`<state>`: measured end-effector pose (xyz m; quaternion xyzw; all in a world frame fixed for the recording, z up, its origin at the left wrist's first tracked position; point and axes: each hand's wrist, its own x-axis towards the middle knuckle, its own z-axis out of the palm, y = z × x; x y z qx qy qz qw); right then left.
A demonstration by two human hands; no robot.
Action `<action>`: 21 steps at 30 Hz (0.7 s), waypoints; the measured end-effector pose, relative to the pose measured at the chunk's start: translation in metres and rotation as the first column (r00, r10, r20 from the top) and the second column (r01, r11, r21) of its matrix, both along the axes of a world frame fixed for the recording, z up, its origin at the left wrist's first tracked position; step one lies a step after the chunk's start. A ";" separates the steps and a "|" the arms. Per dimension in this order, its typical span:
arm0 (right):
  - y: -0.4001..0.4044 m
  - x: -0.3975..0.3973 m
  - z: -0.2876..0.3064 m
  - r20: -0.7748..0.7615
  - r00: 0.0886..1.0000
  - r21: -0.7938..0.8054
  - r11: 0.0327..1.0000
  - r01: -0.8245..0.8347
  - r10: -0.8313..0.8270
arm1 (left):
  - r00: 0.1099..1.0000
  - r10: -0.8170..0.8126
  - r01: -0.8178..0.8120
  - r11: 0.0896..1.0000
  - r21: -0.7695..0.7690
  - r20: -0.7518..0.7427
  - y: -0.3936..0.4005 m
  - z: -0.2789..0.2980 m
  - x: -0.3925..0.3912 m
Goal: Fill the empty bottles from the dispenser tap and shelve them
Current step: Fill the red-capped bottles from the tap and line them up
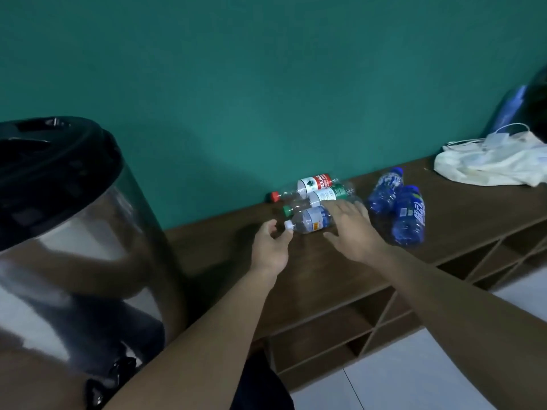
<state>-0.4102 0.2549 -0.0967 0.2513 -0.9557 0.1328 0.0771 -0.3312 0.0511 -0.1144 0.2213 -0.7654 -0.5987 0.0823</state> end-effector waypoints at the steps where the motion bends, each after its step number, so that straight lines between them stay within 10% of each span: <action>1: 0.001 -0.004 -0.003 -0.014 1.000 0.018 1.000 -0.012 0.012 | 1.000 0.009 -0.009 1.000 0.022 0.007 0.001 -0.002 -0.003; 13: -0.014 0.047 -0.004 -0.033 0.980 -0.037 0.979 -0.200 0.199 | 0.981 0.191 -0.175 0.947 0.270 -0.032 0.007 0.011 0.054; 21: -0.040 0.129 0.028 0.119 0.960 -0.509 0.845 -0.162 0.255 | 0.951 0.103 0.045 0.887 0.460 -0.292 0.004 0.044 0.142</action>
